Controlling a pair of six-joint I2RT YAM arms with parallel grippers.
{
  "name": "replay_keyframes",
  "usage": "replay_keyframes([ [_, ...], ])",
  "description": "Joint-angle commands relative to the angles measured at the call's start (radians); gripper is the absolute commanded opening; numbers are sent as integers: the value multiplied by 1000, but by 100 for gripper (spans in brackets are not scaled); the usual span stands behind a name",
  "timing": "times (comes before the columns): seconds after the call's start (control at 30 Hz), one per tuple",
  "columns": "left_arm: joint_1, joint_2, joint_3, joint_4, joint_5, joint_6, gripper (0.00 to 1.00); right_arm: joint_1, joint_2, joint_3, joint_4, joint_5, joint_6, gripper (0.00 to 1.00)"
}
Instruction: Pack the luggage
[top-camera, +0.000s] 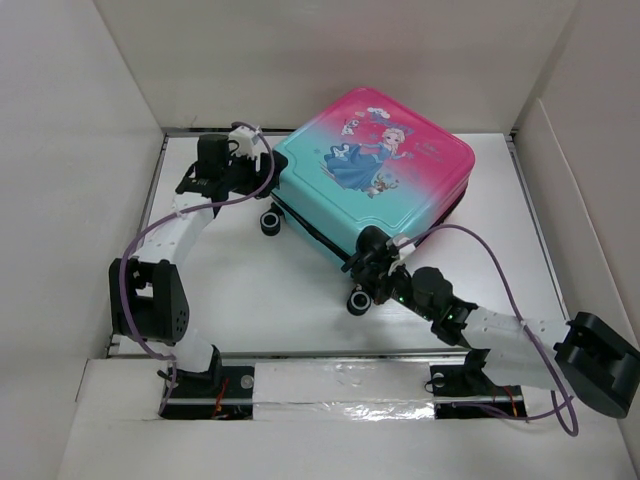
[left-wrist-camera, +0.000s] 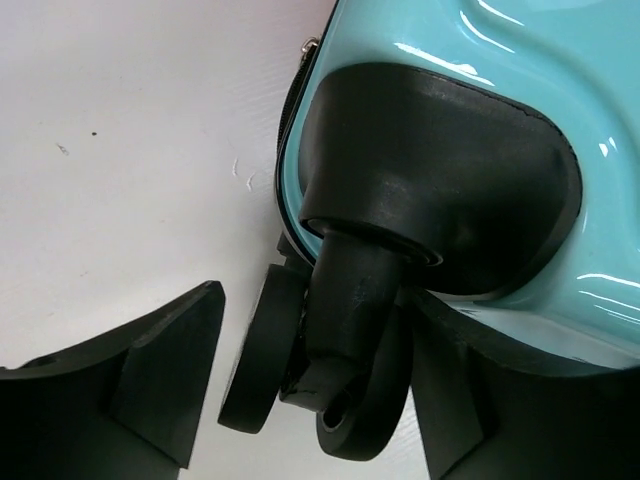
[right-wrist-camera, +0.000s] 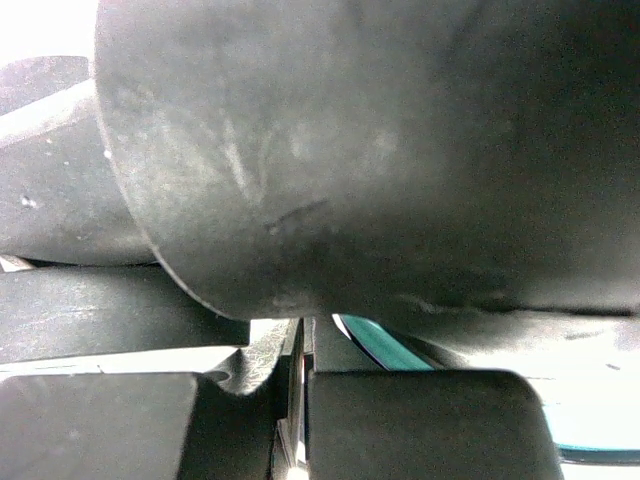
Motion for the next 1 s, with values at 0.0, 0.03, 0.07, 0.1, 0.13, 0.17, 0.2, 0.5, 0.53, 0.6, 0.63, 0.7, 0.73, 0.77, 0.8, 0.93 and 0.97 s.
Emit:
replay_keyframes([
  [0.0,-6,-13,0,25,37,8,64,-9,-5,26,184,-38,25,0],
  [0.03,-6,-13,3,23,43,8,61,-9,-5,26,184,-36,25,0],
  [0.07,-6,-11,3,22,46,8,57,-9,-5,26,184,-35,25,0],
  [0.1,-6,-11,3,20,49,9,48,-9,-7,26,182,-35,25,0],
  [0.13,-6,-11,4,22,53,8,40,-9,-7,26,181,-33,25,0],
  [0.17,-6,-11,4,25,53,6,24,-9,-7,26,181,-33,25,0],
  [0.2,-6,-13,1,26,53,0,0,-9,-7,26,181,-33,25,0],
  [0.5,-80,-145,-304,308,106,-236,0,-213,-155,75,31,-107,16,0],
  [0.53,-119,-156,-324,318,63,-250,0,-247,-184,94,-58,-122,12,0],
  [0.6,-247,-182,-318,292,20,-264,0,-353,-246,135,-127,-159,-7,0],
  [0.63,-287,-191,-330,301,5,-279,0,-391,-257,188,-197,-182,-13,0],
  [0.7,-353,-235,-364,365,-5,-351,0,-489,-263,245,-256,-255,-28,0],
  [0.73,-412,-255,-420,412,0,-382,0,-517,-261,285,-293,-289,-34,0],
  [0.77,-441,-286,-444,468,1,-440,0,-537,-260,299,-301,-294,-42,0],
  [0.8,-467,-301,-470,508,10,-477,0,-569,-252,305,-304,-294,-44,0],
  [0.93,-526,-338,-662,854,156,-743,0,-565,-215,234,-173,-272,-29,0],
  [0.97,-538,-315,-674,976,173,-843,0,-537,-193,148,-72,-216,7,0],
])
